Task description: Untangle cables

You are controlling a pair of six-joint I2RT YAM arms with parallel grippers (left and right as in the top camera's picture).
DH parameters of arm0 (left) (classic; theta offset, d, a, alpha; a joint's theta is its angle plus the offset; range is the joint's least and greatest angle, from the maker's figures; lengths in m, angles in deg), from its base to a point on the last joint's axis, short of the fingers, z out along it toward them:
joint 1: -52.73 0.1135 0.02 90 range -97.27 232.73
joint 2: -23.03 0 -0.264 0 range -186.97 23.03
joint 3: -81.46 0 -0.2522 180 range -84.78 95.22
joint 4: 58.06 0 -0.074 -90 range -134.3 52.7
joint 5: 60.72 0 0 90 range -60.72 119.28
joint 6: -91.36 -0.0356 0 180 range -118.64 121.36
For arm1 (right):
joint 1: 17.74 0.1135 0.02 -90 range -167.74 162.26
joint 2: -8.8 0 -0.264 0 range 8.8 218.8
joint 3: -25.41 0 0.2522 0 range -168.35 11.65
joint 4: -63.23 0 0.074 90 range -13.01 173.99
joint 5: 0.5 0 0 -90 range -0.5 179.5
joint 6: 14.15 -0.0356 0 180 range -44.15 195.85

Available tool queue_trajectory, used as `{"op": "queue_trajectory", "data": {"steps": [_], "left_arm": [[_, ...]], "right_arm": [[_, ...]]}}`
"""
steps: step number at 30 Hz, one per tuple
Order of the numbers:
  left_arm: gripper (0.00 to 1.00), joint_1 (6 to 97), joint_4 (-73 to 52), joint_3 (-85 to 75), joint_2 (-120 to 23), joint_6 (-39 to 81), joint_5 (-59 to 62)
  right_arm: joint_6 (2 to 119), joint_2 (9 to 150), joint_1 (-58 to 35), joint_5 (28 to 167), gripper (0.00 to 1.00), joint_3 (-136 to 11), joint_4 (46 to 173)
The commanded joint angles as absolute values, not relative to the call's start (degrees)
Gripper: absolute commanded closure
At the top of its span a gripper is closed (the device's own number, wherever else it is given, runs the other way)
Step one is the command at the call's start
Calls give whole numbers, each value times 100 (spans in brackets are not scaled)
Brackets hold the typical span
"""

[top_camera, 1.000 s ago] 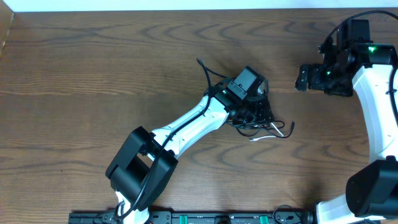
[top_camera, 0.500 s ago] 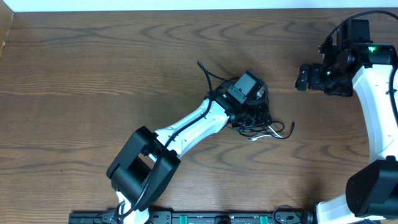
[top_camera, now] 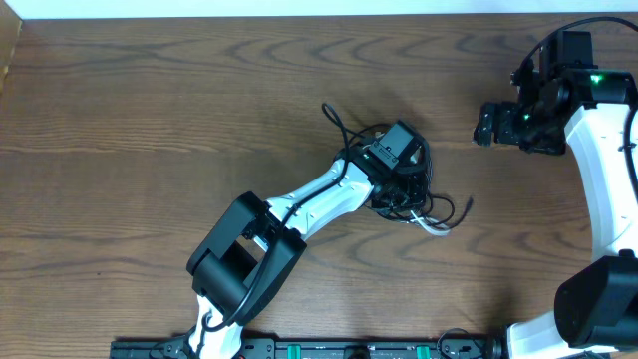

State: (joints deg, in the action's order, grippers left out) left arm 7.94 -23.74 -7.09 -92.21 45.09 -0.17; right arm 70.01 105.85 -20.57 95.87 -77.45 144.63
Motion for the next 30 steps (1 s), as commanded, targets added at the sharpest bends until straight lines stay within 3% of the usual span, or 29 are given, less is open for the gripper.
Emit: {"op": "queue_trajectory", "data": {"steps": [1, 10, 21, 30], "left_arm": [[92, 890, -2385, -722, -9162, 4511, -115], [93, 1196, -2165, -719, -8003, 3197, -301], [93, 1207, -1880, -719, -6174, 2104, 1555], [93, 1576, -1909, -599, -5776, 1875, 1948]], "right_arm": [[6970, 10513, -2079, 9544, 5, -7817, 14452], [6972, 10513, -2031, 9765, 4, -7817, 14412], [7191, 10513, -1489, 11146, 4, -7817, 13953], [7230, 10513, -988, 11216, 5, -7817, 13761]]}}
